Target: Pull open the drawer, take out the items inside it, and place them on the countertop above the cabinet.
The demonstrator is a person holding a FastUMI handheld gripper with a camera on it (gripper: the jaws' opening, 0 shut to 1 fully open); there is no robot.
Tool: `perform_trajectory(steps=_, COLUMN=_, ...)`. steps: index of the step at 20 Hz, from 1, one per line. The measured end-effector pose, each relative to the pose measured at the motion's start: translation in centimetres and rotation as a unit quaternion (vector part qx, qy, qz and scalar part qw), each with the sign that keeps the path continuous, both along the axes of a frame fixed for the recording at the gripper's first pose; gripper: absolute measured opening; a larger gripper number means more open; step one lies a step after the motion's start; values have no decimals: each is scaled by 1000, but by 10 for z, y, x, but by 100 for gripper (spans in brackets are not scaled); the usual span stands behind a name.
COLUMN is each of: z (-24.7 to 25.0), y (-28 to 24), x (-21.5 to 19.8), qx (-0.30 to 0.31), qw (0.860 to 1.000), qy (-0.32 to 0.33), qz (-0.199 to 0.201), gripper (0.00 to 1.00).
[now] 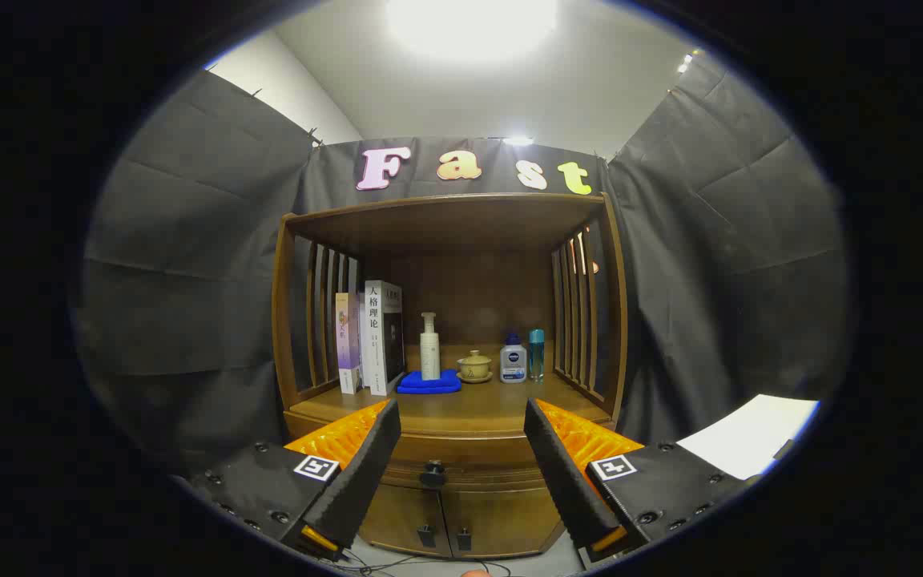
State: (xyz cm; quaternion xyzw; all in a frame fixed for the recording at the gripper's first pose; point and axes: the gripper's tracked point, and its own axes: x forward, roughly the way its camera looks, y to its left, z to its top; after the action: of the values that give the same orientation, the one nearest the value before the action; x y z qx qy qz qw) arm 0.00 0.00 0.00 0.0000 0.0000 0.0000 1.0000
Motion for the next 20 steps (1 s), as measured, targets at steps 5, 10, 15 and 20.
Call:
perform_trajectory(steps=5, z=3, y=0, x=0, qx=1, qw=1000, qy=-5, qz=6, gripper=98)
perform_trajectory(steps=10, z=6, y=-1, x=-3, qx=8, qw=1000, qy=-6, qz=2, gripper=98)
perform_trajectory(steps=15, z=7, y=-2, x=-3, qx=8, qw=1000, qy=-7, qz=0, gripper=98)
perform_trajectory(steps=20, z=7, y=-2, x=-1, qx=5, qw=1000, qy=-8, qz=1, gripper=98)
